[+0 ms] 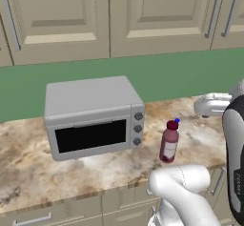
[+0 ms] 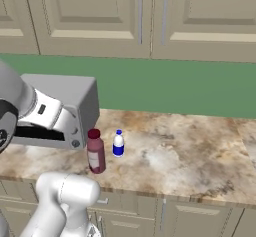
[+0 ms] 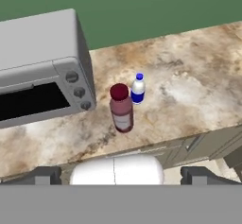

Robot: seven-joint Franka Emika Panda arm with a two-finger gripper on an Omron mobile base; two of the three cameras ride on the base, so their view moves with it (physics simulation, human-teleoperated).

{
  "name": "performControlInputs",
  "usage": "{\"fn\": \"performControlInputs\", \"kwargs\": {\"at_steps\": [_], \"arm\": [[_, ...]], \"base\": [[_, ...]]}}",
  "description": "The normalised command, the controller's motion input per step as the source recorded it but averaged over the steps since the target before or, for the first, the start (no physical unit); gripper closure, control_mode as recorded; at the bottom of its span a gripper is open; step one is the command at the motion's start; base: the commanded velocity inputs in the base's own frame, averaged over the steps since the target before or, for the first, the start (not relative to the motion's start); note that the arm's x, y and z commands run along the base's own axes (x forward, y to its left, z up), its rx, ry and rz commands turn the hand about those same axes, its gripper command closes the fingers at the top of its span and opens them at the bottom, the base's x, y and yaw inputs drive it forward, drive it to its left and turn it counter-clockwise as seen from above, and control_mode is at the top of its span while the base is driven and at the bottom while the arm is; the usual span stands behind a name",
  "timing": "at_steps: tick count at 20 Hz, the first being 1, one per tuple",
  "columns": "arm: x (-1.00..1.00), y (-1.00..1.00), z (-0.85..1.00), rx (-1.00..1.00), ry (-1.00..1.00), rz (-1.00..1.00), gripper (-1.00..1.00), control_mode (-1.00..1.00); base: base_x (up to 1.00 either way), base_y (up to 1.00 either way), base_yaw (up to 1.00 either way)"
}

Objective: Move the drinks to the dining counter.

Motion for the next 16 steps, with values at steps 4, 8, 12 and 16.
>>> {"fn": "performControlInputs", "kwargs": {"at_steps": [4,8,12,16], "arm": [[0.0,-0.24,-0.37,0.01,0.03,-0.09,-1.0,-1.0],[0.0,-0.22,-0.4,0.06,0.08,0.0,-1.0,-1.0],[0.02,-0.07,-0.43,0.01,0.13,0.01,-1.0,-1.0],[0.03,0.03,-0.11,0.0,0.17,0.15,-1.0,-1.0]], "base": [[0.0,0.0,0.0],[0.0,0.0,0.0],[0.0,0.0,0.0],[0.0,0.0,0.0]]}}
